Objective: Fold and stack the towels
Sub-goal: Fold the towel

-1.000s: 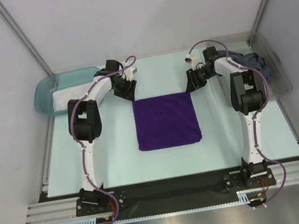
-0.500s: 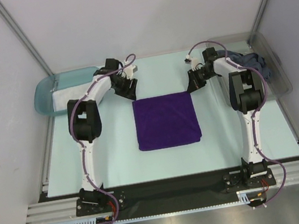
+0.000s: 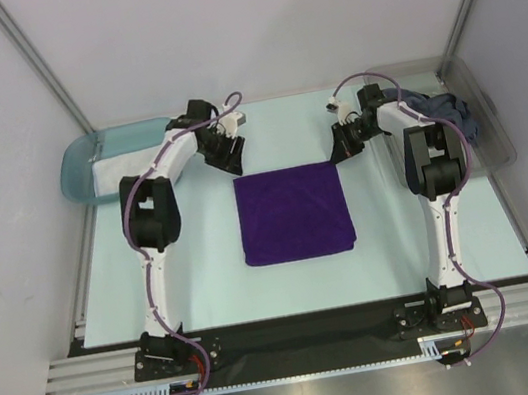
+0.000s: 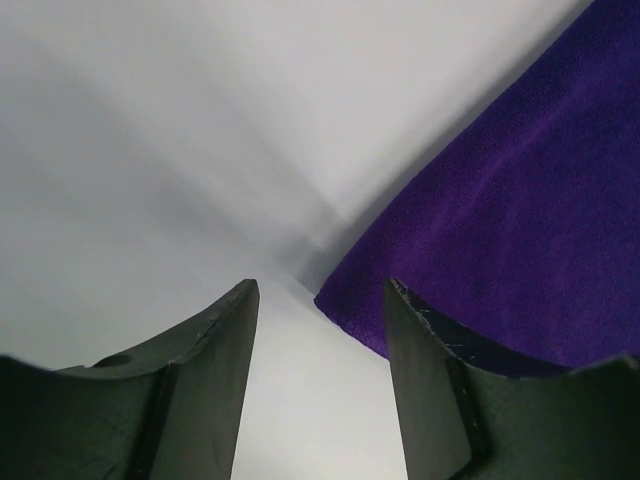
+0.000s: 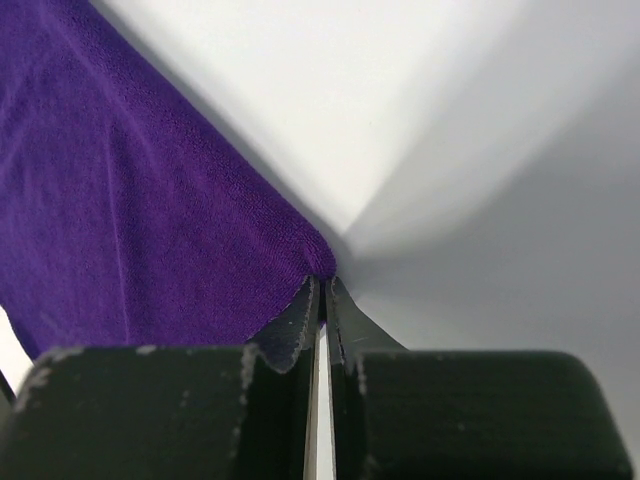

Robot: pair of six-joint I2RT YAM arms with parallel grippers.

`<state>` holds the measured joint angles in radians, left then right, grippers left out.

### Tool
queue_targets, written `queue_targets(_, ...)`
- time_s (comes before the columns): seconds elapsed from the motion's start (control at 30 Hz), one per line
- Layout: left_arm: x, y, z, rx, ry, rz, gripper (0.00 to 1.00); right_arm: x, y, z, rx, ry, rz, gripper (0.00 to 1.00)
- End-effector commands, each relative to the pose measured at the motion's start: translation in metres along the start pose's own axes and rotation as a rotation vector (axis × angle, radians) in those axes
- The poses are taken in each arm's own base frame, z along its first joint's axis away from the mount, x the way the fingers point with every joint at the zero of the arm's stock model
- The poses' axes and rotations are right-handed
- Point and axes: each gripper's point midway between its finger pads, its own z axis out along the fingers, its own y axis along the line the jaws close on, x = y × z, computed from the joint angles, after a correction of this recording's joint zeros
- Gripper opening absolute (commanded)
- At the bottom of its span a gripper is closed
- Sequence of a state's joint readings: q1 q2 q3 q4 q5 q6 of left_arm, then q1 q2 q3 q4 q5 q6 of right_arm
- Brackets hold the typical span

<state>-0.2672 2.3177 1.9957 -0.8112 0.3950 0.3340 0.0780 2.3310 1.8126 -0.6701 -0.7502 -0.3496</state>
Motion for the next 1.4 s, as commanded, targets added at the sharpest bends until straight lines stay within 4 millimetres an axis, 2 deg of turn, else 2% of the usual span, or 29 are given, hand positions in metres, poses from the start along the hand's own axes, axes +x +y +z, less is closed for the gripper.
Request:
queue_targets(0.0, 0.002, -0.004, 0.004, 0.030, 0.016, 0.029, 0.58, -0.019, 0.000, -0.004, 0.006, -0.041, -0.033, 0.01)
queue_targets(0.3, 0.017, 0.004, 0.017, 0.007, 0.077, 0.011, 0.52, -0.020, -0.002, -0.002, 0.013, -0.045, -0.031, 0.00)
queue_targets(0.4, 0.020, 0.007, 0.022, 0.007, 0.099, 0.005, 0.35, -0.021, -0.004, -0.001, 0.020, -0.049, -0.028, 0.00)
queue_targets(0.43, 0.021, 0.009, 0.024, -0.001, 0.105, 0.004, 0.16, -0.020, -0.005, -0.001, 0.025, -0.048, -0.025, 0.00)
queue_targets(0.5, 0.017, 0.013, 0.025, -0.018, 0.098, 0.001, 0.00, -0.023, -0.007, -0.003, 0.045, -0.058, -0.024, 0.00)
queue_targets(0.73, -0.001, 0.023, 0.023, -0.074, 0.034, 0.000, 0.00, -0.040, -0.023, -0.010, 0.171, -0.141, -0.039, 0.00)
queue_targets(0.9, -0.025, 0.027, 0.019, -0.091, -0.044, 0.019, 0.00, -0.052, -0.026, -0.008, 0.193, -0.180, -0.052, 0.00)
queue_targets(1.03, -0.032, 0.029, 0.017, -0.100, -0.064, 0.022, 0.00, -0.055, -0.027, -0.006, 0.203, -0.186, -0.062, 0.00)
queue_targets(1.17, -0.037, 0.029, 0.006, -0.121, -0.073, 0.037, 0.00, -0.057, -0.028, -0.010, 0.220, -0.192, -0.080, 0.00)
queue_targets(1.37, -0.051, 0.021, -0.023, -0.172, -0.140, 0.079, 0.00, -0.081, -0.013, -0.037, 0.255, -0.298, -0.159, 0.00)
